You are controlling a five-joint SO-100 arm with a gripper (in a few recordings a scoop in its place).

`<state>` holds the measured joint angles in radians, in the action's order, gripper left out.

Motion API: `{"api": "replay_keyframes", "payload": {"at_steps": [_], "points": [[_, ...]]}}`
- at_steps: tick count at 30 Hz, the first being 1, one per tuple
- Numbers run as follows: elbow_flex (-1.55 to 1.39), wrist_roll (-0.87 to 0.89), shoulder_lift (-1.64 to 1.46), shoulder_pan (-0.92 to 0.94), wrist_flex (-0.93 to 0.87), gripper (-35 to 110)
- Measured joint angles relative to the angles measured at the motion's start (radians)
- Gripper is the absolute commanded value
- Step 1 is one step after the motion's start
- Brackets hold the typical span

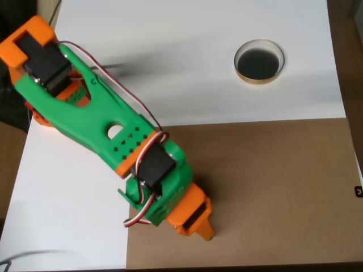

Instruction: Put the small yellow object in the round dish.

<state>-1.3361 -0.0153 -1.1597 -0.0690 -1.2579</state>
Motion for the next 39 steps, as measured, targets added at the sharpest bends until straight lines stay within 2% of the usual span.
{"api": "replay_keyframes", "payload": {"at_steps": [16,21,24,39], "points": [[-0.035,0.0,0.012,-0.005,0.034,14],[-0.048,0.0,0.011,-0.005,0.049,1],[-0.048,0.0,0.011,-0.005,0.049,0],[0.095,-0.1,0.011,-0.037,-0.123,0]]}}
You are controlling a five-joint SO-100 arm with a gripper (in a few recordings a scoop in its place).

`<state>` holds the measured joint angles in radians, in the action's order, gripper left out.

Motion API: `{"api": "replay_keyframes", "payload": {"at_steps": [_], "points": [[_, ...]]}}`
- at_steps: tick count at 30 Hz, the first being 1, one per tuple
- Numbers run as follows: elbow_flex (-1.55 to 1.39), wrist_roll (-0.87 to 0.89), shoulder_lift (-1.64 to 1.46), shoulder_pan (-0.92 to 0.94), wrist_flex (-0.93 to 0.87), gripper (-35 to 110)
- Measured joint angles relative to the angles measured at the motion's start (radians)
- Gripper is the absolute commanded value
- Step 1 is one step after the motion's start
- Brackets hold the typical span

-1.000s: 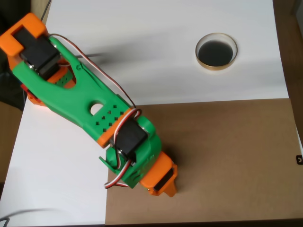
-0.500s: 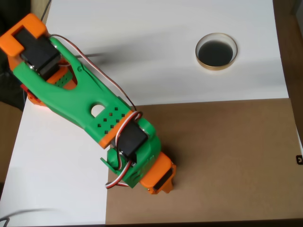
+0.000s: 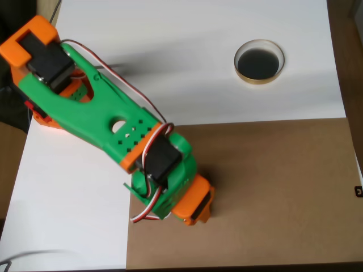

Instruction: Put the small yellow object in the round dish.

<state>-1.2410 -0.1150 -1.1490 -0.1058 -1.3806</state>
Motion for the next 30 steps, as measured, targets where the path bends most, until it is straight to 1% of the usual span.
{"api": "replay_keyframes", "payload": {"at_steps": [6,17,30], "points": [[0.061,-0.037,0.0,-0.084,-0.074,0],[0.118,-0.091,0.0,-0.287,-0.118,0],[0.133,-0.074,-0.021,-0.522,-0.166,0]]}}
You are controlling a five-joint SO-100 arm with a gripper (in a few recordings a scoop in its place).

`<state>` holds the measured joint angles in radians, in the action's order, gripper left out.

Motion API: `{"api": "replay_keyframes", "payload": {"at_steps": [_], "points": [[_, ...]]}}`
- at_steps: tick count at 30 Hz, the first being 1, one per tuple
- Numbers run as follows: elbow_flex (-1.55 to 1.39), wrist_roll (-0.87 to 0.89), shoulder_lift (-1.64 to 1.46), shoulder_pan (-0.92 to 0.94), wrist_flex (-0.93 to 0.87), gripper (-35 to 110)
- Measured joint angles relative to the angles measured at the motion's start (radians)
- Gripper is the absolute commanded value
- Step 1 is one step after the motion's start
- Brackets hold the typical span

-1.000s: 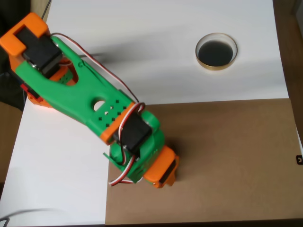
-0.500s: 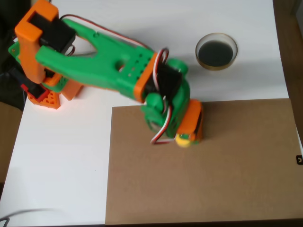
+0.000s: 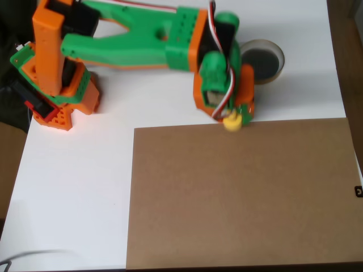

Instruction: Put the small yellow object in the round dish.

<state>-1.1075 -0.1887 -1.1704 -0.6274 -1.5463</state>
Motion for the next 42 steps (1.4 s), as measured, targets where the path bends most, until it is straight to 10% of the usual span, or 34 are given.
{"api": "replay_keyframes", "payload": {"at_steps": [42], "points": [[-0.121,-0.009,-0.069,-0.414,0.219,0]]}}
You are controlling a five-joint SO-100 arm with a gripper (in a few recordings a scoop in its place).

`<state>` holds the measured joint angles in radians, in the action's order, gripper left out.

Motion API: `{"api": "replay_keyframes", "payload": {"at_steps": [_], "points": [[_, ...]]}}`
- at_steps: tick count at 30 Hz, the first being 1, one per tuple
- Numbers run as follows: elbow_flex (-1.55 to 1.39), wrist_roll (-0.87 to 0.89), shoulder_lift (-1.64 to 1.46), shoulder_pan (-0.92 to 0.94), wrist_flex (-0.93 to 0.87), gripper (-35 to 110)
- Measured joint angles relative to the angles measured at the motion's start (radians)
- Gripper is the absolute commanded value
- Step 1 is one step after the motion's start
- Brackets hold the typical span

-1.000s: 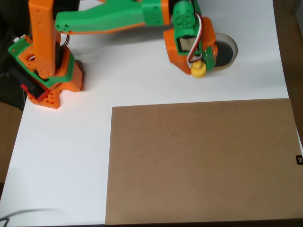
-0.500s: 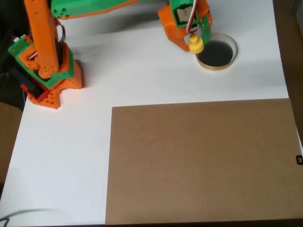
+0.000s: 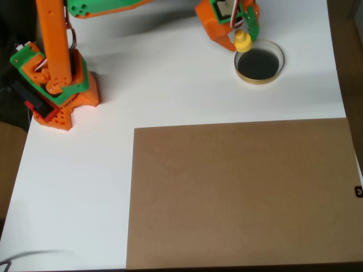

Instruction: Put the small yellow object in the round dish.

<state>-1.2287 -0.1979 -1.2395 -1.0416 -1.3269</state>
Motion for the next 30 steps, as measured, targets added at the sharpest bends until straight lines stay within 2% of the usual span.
{"api": "replay_keyframes", "payload": {"at_steps": [21,30], "points": [[0.009,0.072,0.126,0.015,0.091,0],[0.018,0.087,0.133,-0.002,0.094,17]]}}
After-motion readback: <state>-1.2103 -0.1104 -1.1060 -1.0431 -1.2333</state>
